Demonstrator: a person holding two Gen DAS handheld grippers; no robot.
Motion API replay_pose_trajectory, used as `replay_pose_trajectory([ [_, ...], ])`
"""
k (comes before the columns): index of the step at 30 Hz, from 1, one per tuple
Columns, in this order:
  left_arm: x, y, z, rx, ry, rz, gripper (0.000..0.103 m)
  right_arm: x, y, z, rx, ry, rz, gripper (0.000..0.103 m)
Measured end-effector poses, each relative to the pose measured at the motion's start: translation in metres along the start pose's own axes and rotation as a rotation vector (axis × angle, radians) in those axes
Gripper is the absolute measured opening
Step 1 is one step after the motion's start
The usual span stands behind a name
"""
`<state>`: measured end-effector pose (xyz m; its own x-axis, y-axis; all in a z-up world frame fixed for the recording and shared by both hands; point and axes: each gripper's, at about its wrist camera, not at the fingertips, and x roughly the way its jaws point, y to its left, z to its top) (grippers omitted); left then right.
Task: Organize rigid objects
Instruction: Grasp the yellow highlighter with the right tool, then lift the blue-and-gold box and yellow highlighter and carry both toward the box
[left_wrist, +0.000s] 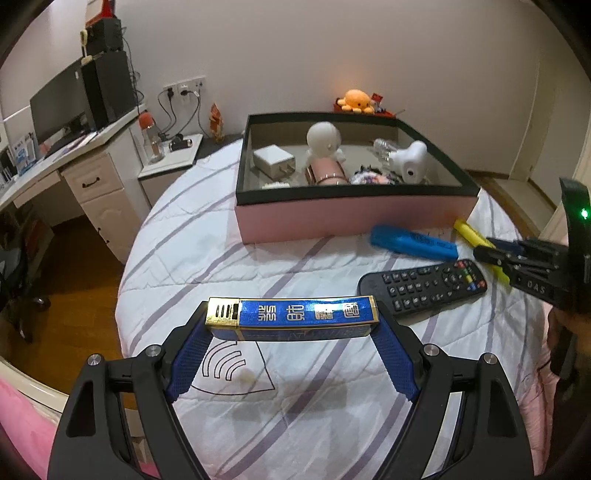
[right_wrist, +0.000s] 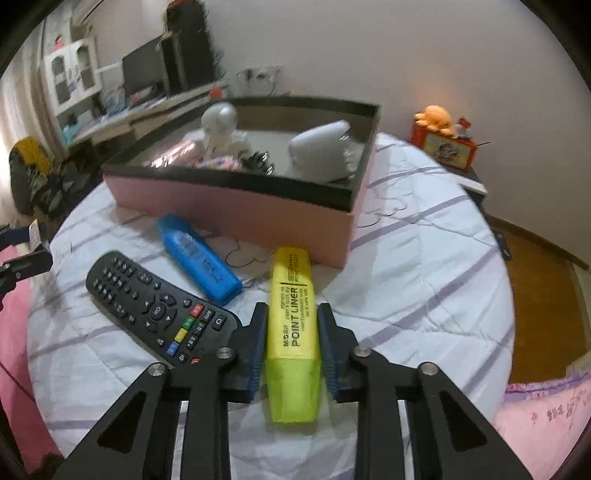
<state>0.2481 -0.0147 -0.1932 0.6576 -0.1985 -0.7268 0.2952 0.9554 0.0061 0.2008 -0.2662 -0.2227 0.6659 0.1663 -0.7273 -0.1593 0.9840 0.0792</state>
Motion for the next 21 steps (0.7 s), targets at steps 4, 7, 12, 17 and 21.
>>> replay_pose_trajectory([
  [4, -0.010, 0.001, 0.002, -0.019, -0.032, 0.010, 0.084, -0.013, 0.000, -0.002, 0.044, -0.057, 0.043, 0.027],
  [7, -0.019, -0.001, 0.006, -0.022, -0.059, 0.019, 0.084, -0.024, 0.000, 0.001, 0.074, -0.102, 0.077, 0.027],
  [12, -0.037, -0.005, 0.016, -0.029, -0.113, 0.032, 0.084, -0.047, 0.010, 0.009, 0.066, -0.164, 0.101, 0.027],
  [17, -0.060, -0.012, 0.030, -0.021, -0.191, 0.048, 0.084, -0.072, 0.022, 0.023, 0.037, -0.245, 0.122, 0.027],
  [21, -0.076, -0.017, 0.042, -0.001, -0.238, 0.045, 0.084, -0.085, 0.031, 0.037, 0.012, -0.278, 0.144, 0.027],
])
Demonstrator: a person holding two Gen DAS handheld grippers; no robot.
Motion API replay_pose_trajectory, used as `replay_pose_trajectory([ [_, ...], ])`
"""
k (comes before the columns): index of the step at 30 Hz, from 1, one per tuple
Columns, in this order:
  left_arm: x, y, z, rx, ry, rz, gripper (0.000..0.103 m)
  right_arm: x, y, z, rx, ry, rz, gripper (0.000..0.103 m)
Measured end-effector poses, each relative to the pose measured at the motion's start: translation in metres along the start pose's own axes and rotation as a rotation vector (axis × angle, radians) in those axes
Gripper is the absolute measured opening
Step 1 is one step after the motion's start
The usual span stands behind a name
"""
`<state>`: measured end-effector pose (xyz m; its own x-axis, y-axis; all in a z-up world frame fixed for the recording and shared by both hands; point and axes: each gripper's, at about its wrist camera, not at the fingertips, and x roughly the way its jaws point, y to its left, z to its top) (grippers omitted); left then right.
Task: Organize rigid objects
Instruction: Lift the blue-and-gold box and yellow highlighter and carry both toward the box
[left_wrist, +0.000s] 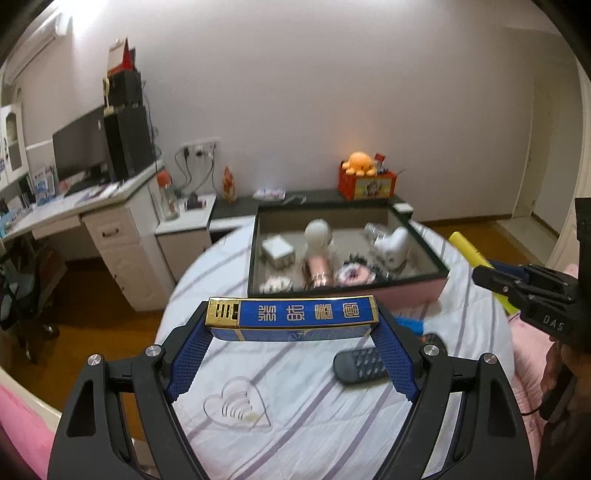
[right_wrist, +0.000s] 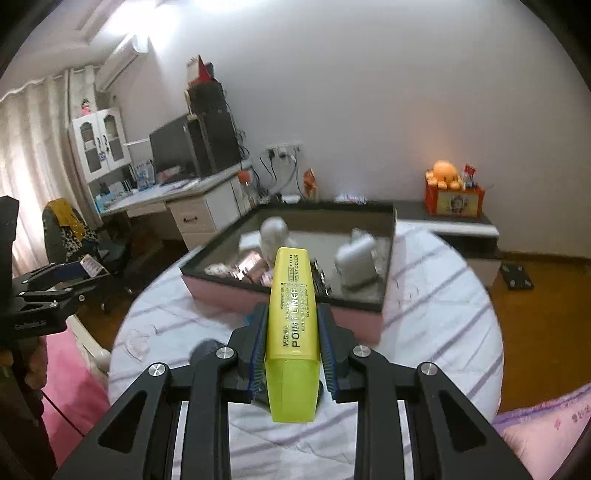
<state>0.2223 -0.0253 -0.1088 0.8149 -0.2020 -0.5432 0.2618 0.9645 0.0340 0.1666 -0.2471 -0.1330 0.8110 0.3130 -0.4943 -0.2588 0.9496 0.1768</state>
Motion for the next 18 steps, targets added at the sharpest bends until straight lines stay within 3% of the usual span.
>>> replay_pose_trajectory([
  [9, -0.021, -0.001, 0.037, 0.023, -0.110, 0.019, 0.084, -0.010, 0.022, 0.038, -0.063, -0.085, 0.040, 0.027],
  [18, -0.009, 0.015, 0.057, -0.004, -0.158, 0.079, 0.084, 0.005, 0.024, 0.064, -0.090, -0.122, 0.061, 0.027],
])
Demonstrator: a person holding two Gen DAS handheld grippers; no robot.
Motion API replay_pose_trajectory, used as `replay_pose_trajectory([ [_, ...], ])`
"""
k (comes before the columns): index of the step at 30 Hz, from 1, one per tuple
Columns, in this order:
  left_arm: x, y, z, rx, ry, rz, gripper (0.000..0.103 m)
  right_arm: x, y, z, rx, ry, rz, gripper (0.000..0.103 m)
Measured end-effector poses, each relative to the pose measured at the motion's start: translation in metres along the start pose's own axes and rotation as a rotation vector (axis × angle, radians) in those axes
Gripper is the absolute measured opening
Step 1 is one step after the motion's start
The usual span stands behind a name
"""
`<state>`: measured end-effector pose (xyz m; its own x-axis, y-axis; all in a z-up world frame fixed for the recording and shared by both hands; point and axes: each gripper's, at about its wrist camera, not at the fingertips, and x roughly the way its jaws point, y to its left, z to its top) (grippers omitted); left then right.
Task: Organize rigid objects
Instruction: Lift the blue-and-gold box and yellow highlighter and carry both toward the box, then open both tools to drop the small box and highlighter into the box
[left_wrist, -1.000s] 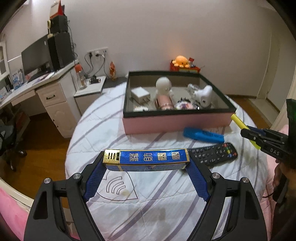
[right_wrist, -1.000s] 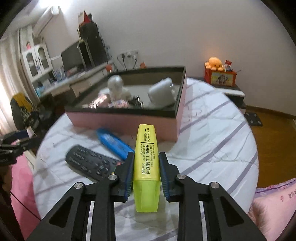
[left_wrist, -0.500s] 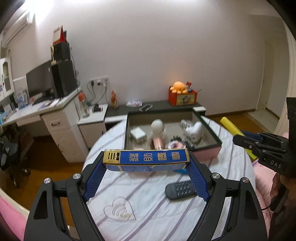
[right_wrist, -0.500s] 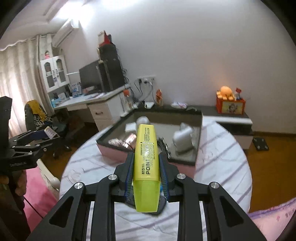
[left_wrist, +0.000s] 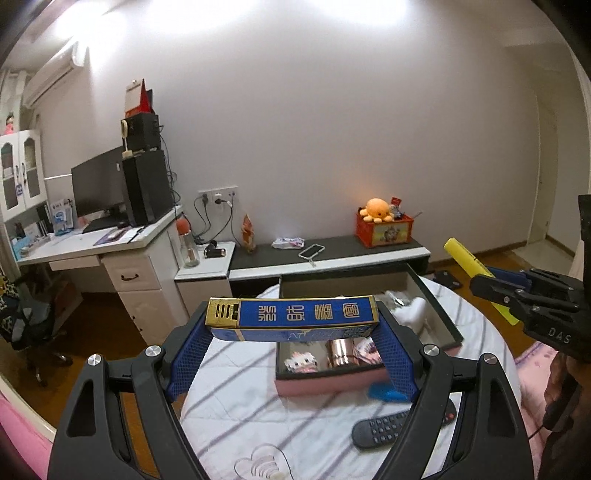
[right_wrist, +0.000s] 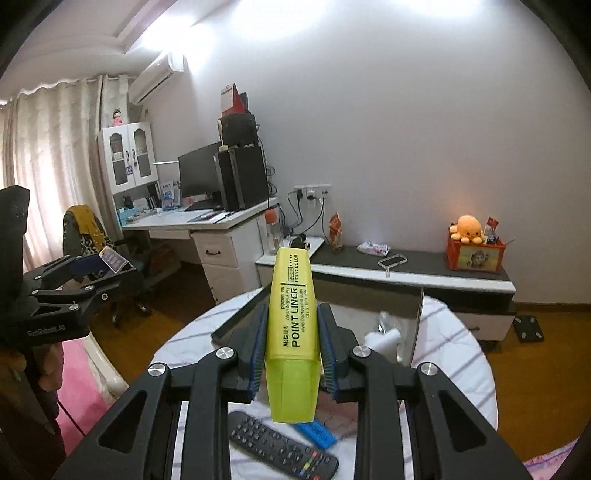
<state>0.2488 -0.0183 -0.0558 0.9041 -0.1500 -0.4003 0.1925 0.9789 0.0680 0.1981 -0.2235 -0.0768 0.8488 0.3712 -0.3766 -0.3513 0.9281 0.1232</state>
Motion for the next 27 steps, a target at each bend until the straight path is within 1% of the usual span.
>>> replay_pose_trajectory([
  [5, 0.019, 0.001, 0.011, -0.007, -0.020, -0.020, 0.084, 0.014, -0.004, 0.011, -0.003, -0.013, 0.011, 0.027],
  [8, 0.032, -0.004, 0.017, -0.004, -0.030, -0.035, 0.084, 0.024, -0.007, 0.016, -0.011, -0.014, 0.012, 0.027],
  [11, 0.050, -0.010, 0.019, 0.004, -0.015, -0.052, 0.084, 0.035, -0.011, 0.019, -0.015, -0.003, 0.012, 0.027],
  [15, 0.082, -0.018, 0.013, 0.019, 0.038, -0.074, 0.084, 0.056, -0.021, 0.013, 0.002, 0.036, 0.015, 0.027],
  [21, 0.136, -0.030, -0.002, 0.032, 0.142, -0.103, 0.084, 0.096, -0.042, -0.009, 0.038, 0.132, 0.029, 0.027],
  [27, 0.174, -0.036, -0.021, 0.041, 0.228, -0.113, 0.084, 0.128, -0.056, -0.025, 0.066, 0.217, 0.040, 0.027],
])
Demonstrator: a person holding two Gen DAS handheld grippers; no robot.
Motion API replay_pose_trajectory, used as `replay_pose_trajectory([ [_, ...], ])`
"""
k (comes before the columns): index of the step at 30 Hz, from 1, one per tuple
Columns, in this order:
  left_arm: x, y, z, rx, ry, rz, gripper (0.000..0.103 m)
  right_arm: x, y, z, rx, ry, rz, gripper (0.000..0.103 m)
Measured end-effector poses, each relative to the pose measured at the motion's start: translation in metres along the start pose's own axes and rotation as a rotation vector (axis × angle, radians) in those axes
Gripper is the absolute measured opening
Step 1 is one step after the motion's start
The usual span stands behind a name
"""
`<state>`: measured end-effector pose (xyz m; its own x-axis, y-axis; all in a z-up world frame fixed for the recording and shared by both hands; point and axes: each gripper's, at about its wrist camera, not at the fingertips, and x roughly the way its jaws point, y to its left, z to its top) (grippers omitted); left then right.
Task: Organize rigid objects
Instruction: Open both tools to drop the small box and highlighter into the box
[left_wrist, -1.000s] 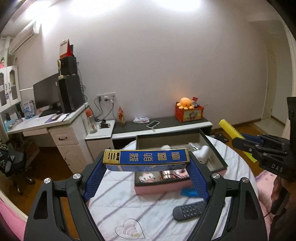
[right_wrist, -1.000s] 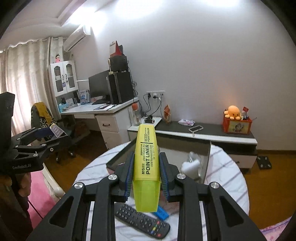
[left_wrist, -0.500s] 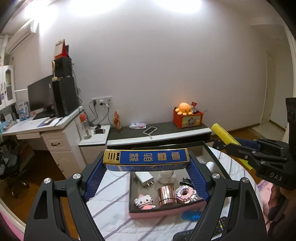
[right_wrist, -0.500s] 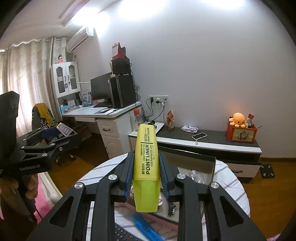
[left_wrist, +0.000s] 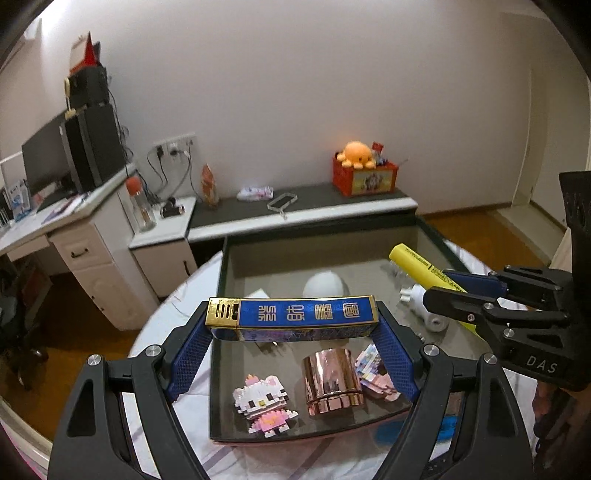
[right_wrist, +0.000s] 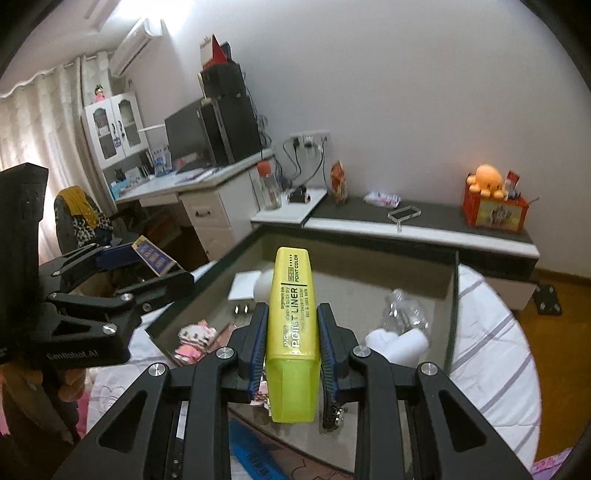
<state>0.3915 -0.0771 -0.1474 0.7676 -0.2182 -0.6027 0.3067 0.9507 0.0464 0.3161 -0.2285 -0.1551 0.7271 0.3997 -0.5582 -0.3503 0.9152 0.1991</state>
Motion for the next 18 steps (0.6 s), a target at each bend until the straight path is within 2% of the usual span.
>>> replay_pose_trajectory([
  [8, 0.023, 0.007, -0.014, -0.015, 0.063, 0.018, 0.084, 0.026, -0.014, -0.011, 0.041, 0.067, -0.006, 0.027],
  [13, 0.015, 0.013, -0.017, -0.044, 0.049, 0.047, 0.088, 0.020, -0.014, -0.013, 0.060, 0.052, -0.007, 0.028],
  [14, 0.010, 0.015, -0.018, -0.053, 0.037, 0.054, 0.090, 0.016, -0.013, -0.013, 0.059, 0.038, -0.016, 0.031],
  [16, -0.001, 0.018, -0.021, -0.071, 0.009, 0.059, 0.099, 0.007, -0.009, -0.013, 0.062, 0.009, -0.037, 0.063],
  [18, -0.017, 0.019, -0.024, -0.078, -0.022, 0.068, 0.101, -0.004, -0.004, -0.013, 0.058, -0.021, -0.048, 0.070],
])
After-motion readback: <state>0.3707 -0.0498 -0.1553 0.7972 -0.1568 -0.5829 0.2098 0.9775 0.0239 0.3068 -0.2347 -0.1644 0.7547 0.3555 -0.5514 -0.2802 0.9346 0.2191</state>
